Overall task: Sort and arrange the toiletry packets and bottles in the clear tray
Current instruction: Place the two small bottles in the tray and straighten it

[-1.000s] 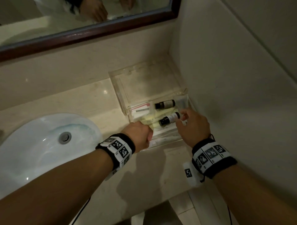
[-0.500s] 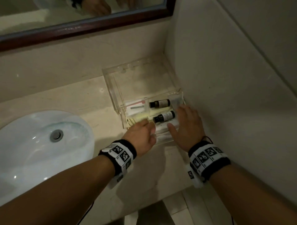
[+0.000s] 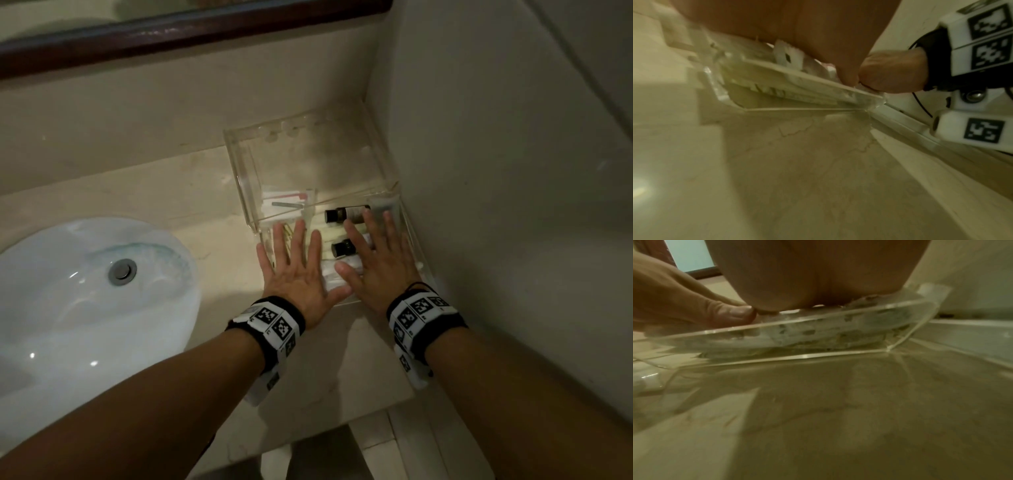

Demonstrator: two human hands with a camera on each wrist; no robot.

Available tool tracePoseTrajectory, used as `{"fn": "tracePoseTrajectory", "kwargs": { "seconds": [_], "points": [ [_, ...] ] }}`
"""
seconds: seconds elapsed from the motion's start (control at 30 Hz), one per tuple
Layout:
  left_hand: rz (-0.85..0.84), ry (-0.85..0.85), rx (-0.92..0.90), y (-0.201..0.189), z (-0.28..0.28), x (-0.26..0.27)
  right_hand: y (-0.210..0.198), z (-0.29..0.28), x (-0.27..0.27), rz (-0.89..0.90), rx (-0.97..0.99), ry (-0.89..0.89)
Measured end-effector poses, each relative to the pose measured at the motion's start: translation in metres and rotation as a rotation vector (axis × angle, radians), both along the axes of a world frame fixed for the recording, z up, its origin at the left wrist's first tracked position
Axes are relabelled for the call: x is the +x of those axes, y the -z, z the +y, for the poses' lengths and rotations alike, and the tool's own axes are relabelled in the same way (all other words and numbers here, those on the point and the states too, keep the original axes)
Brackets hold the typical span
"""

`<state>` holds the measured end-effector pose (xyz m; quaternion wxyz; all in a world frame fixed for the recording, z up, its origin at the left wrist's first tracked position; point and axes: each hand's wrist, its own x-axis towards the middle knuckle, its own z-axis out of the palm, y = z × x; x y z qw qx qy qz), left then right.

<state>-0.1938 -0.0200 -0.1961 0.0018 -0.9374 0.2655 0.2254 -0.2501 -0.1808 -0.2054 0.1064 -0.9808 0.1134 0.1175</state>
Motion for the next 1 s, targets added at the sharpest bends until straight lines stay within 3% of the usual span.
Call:
{"fn": "tracePoseTrajectory", "kwargs": {
  "seconds": [0.3, 0.57, 0.63, 0.77, 0.87, 1.0],
  "points": [
    [-0.018, -0.044, -0.138, 0.009, -0.002, -0.004, 0.0, -0.007, 0.002, -0.049, 0.056, -0.011],
    [-0.159, -0.212, -0.483, 0.007, 0.0, -0.009, 0.001, -0.007, 0.002, -0.149, 0.089, 0.027],
    [-0.15, -0.237, -0.541, 0.007, 0.001, -0.01, -0.004, -0.004, 0.004, -0.234, 0.058, 0.066],
    [-0.115, -0.172, -0.425, 0.006, -0.001, -0.012, -0.021, 0.008, 0.023, -0.556, -0.006, 0.013],
    [-0.097, -0.174, -0.492, 0.008, -0.002, -0.01, -0.031, 0.024, 0.047, -0.48, 0.018, -0.143],
    [-0.071, -0.163, -0.539, 0.009, 0.001, -0.006, -0.039, 0.04, 0.071, -0.212, 0.018, -0.191]
  ]
}}
